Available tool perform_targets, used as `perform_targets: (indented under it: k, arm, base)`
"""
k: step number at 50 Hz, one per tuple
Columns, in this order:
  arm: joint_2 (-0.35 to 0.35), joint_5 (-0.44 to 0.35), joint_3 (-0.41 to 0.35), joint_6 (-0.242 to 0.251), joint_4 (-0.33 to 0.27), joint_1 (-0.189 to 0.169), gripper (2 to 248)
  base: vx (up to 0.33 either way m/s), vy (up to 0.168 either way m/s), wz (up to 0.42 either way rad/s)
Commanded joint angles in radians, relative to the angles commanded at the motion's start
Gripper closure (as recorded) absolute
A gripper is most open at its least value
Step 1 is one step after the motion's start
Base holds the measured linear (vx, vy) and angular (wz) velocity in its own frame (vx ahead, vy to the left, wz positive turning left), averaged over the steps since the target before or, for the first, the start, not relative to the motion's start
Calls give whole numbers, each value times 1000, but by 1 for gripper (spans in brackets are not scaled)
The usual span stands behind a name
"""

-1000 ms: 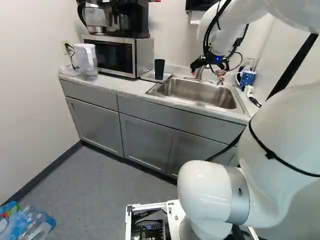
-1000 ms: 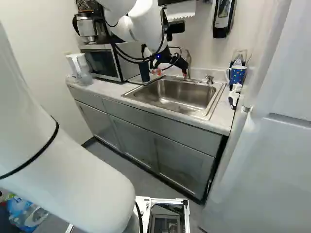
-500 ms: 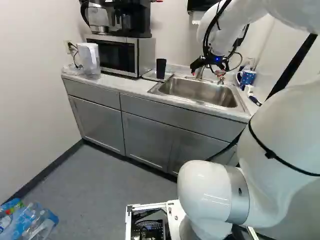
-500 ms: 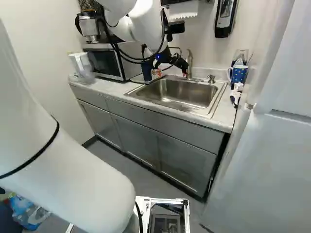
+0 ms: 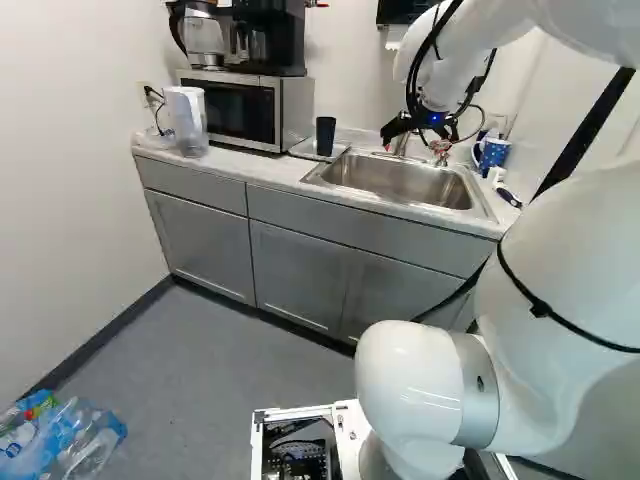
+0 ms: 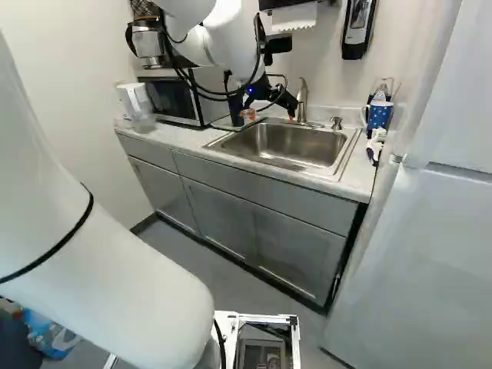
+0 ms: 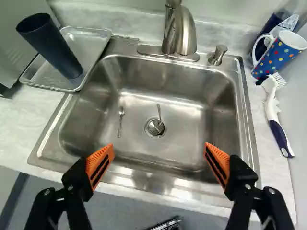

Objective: Rinse the cup and place it in the tray

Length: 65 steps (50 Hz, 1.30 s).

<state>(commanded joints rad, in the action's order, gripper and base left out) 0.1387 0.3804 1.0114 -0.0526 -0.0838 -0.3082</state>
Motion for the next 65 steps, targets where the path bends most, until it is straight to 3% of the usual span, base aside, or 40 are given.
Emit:
perform_targets:
  k: [65]
  arm:
    - [0,0,0,0,0,0,3]
  base:
    - [-76,51,-3]
